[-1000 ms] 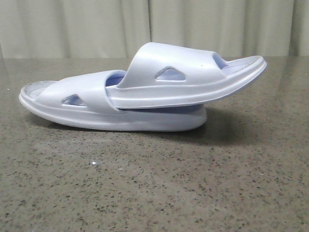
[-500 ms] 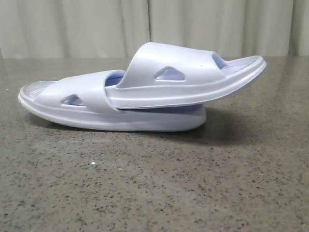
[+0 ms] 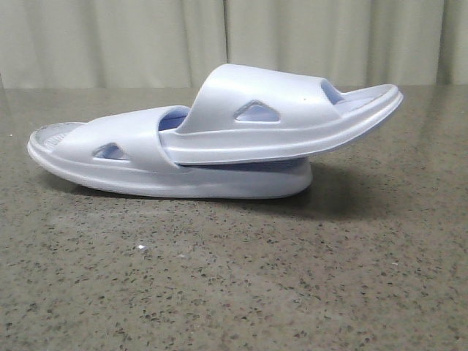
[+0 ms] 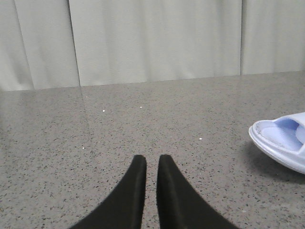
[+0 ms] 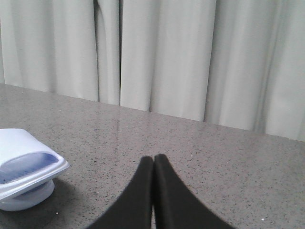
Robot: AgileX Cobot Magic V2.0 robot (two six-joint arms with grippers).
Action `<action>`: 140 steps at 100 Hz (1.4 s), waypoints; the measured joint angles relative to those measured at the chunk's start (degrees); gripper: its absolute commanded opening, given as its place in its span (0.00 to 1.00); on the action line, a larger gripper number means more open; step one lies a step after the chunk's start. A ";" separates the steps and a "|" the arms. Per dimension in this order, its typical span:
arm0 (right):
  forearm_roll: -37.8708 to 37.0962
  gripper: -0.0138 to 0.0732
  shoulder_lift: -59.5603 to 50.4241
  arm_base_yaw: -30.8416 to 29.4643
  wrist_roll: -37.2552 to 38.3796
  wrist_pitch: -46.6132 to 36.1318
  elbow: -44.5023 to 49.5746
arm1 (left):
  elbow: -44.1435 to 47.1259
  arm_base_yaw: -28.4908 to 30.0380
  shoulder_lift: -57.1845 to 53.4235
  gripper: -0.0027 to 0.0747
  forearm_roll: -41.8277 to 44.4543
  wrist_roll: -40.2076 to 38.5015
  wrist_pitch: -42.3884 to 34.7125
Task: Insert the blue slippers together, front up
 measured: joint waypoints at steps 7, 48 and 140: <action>0.00 0.04 0.00 0.00 0.00 0.00 0.00 | 0.00 0.00 0.00 0.06 0.00 -0.07 0.00; 0.00 0.04 0.00 0.00 0.00 0.00 0.00 | 0.00 0.00 0.00 0.06 0.00 -0.07 0.00; 13.99 0.04 0.00 -20.15 -6.21 -10.53 13.19 | 0.00 0.00 0.00 0.06 0.00 -0.07 0.00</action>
